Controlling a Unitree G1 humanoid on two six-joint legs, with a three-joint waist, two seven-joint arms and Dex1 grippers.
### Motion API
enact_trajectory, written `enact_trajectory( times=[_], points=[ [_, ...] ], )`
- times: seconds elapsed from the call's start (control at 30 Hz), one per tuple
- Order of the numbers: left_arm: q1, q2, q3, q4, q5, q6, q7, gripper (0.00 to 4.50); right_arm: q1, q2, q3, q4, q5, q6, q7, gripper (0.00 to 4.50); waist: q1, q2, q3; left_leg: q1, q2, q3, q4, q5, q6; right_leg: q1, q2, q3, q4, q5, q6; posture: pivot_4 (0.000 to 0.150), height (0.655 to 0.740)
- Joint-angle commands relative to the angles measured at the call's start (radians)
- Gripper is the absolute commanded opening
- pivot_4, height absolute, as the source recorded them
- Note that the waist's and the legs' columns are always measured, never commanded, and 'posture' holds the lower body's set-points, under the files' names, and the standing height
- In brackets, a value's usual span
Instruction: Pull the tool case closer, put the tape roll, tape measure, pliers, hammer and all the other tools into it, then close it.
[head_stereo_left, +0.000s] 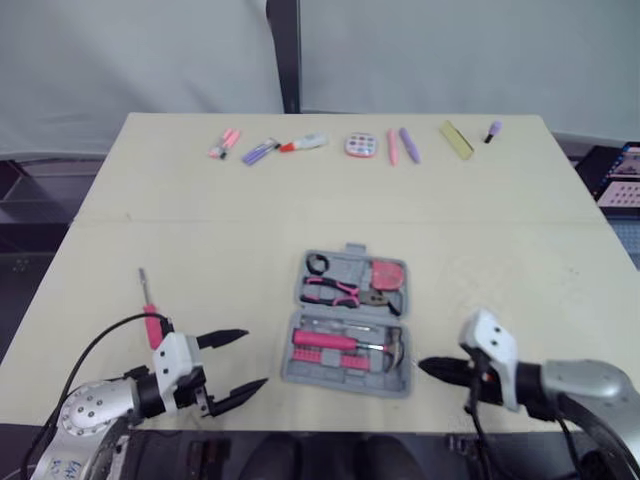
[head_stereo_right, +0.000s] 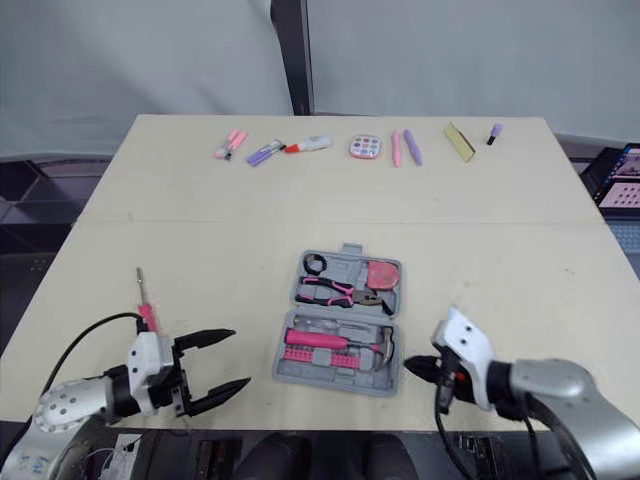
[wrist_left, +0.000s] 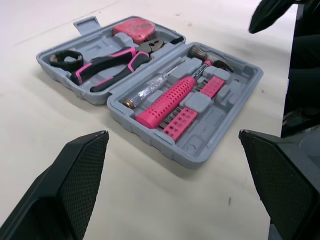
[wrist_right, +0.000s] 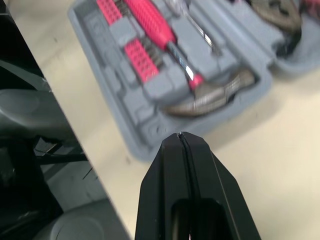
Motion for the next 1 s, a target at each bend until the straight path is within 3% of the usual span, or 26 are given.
enact_trajectory(
  times=[0.03, 0.27, 0.47, 1.0],
  points=[
    [0.061, -0.009, 0.04, -0.03, -0.019, -0.011, 0.007, 4.5, 0.082, -0.008, -0.065, -0.028, 0.029, -0.038, 0.03, 0.86, 0.0, 0.0, 0.0, 0.0, 0.0, 0.0, 0.0, 0.0, 0.0, 0.0, 0.0, 0.0, 0.0, 0.0, 0.0, 0.15, 0.7134],
    [0.118, -0.093, 0.046, -0.038, 0.029, -0.059, 0.102, 4.5, 0.126, 0.039, -0.036, -0.017, 0.0, -0.116, -0.021, 4.42, 0.004, 0.0, 0.001, 0.0, 0.0, 0.0, 0.0, 0.0, 0.0, 0.002, 0.0, 0.0, -0.003, 0.0, 0.0, 0.15, 0.7134],
    [0.117, -0.176, 0.004, -0.088, 0.07, -0.019, 0.218, 4.5, 0.154, 0.078, -0.027, -0.017, -0.018, -0.154, -0.058, 4.47, 0.022, -0.001, 0.001, 0.0, 0.0, 0.0, 0.001, 0.0, 0.0, 0.002, 0.0, 0.001, -0.004, 0.0, 0.0, 0.15, 0.7134],
    [0.084, -0.153, -0.031, -0.076, 0.092, -0.01, 0.217, 4.5, 0.181, 0.08, 0.006, 0.082, -0.057, -0.267, -0.038, 4.47, 0.022, -0.001, 0.001, 0.0, 0.0, 0.001, 0.001, 0.0, 0.0, 0.002, 0.0, 0.0, -0.003, 0.0, 0.001, 0.15, 0.7134]
  ],
)
